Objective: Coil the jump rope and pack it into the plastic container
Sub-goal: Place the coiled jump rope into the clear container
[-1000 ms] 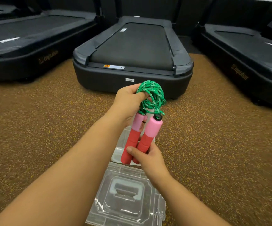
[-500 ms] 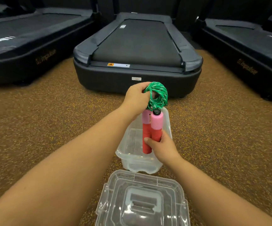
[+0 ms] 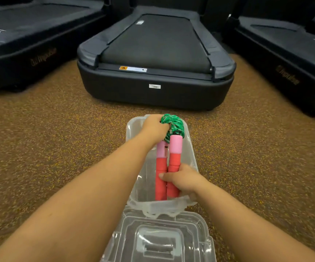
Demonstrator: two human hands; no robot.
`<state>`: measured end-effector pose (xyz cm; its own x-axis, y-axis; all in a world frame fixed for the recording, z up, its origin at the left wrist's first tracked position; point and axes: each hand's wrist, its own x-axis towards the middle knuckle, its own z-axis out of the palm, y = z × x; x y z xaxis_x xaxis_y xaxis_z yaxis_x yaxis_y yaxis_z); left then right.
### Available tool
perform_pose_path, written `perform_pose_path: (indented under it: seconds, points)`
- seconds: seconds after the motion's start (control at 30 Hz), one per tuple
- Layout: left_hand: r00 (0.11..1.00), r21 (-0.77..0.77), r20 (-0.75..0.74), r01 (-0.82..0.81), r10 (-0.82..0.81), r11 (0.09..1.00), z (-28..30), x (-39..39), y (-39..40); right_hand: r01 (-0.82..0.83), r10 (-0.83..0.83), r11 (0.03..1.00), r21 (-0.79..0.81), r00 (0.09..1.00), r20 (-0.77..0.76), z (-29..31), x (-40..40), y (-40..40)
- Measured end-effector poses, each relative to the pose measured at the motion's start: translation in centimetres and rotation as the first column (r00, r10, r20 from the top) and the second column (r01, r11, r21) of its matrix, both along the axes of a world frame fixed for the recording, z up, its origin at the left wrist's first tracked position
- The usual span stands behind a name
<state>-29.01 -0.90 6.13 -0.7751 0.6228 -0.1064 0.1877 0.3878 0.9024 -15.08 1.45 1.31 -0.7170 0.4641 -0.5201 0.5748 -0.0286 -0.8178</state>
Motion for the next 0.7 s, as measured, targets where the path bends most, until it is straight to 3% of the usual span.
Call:
perform_pose_path:
  seconds: [0.17, 0.5, 0.7]
  points:
    - [0.998, -0.217, -0.059, 0.008, -0.021, 0.976, -2.6, -0.6, 0.2, -0.014, 0.026, 0.995, -0.097, 0.992, 0.124, -0.7, -0.5, -0.1]
    - [0.955, -0.223, 0.037, -0.280, 0.295, 0.934, -8.1, -2.0, -1.1, -0.021, 0.023, 1.000, -0.019, 0.991, 0.135, -3.3, -3.4, -0.5]
    - [0.942, -0.289, 0.048, -0.306, 0.333, 0.907, -9.5, -2.8, -1.2, -0.098, 0.081, 0.993, 0.060, 0.969, 0.234, -3.1, -4.8, 0.0]
